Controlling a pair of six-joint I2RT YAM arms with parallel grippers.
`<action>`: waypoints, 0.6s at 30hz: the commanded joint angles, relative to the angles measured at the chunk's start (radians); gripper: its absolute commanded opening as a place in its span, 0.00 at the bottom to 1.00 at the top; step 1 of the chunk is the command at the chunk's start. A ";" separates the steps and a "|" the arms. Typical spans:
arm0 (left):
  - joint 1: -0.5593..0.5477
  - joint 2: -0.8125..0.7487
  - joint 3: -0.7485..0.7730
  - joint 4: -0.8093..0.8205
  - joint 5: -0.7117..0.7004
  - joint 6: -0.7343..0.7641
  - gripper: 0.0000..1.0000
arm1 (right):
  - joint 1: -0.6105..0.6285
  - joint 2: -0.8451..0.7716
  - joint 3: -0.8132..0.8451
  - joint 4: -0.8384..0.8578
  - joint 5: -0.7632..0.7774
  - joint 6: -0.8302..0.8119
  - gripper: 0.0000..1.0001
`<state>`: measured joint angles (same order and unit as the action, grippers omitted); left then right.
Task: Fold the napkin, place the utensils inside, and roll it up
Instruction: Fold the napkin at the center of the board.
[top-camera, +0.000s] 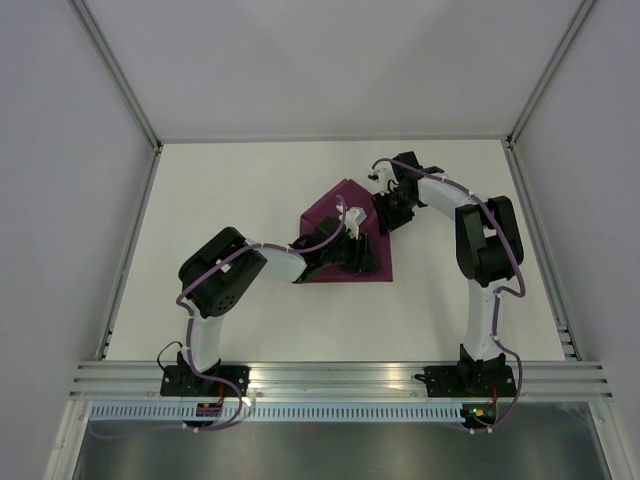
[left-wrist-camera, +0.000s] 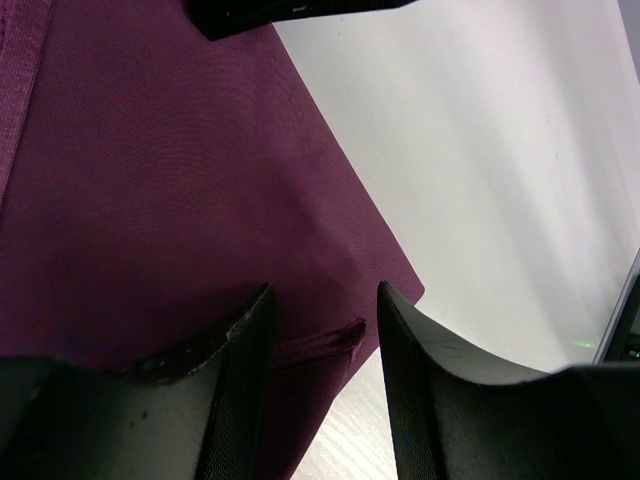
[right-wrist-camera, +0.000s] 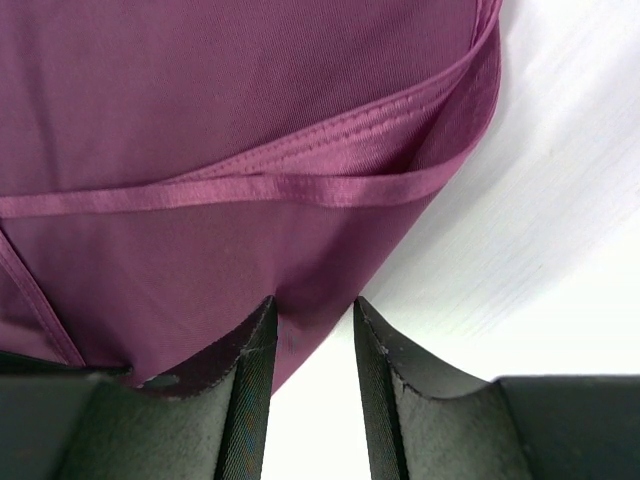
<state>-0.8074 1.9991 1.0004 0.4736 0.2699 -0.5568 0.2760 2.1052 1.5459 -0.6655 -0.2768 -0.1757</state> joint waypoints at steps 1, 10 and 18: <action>-0.009 -0.036 -0.016 -0.087 0.018 0.075 0.52 | 0.005 -0.050 -0.026 -0.032 0.035 0.038 0.43; -0.007 -0.062 -0.042 -0.099 0.072 0.115 0.53 | 0.005 -0.097 -0.017 -0.071 0.028 0.035 0.45; -0.007 -0.173 -0.025 -0.081 0.061 0.141 0.63 | 0.000 -0.183 -0.041 -0.057 0.024 -0.013 0.47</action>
<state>-0.8101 1.9289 0.9691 0.3927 0.3237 -0.4709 0.2760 2.0060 1.5112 -0.7120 -0.2718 -0.1749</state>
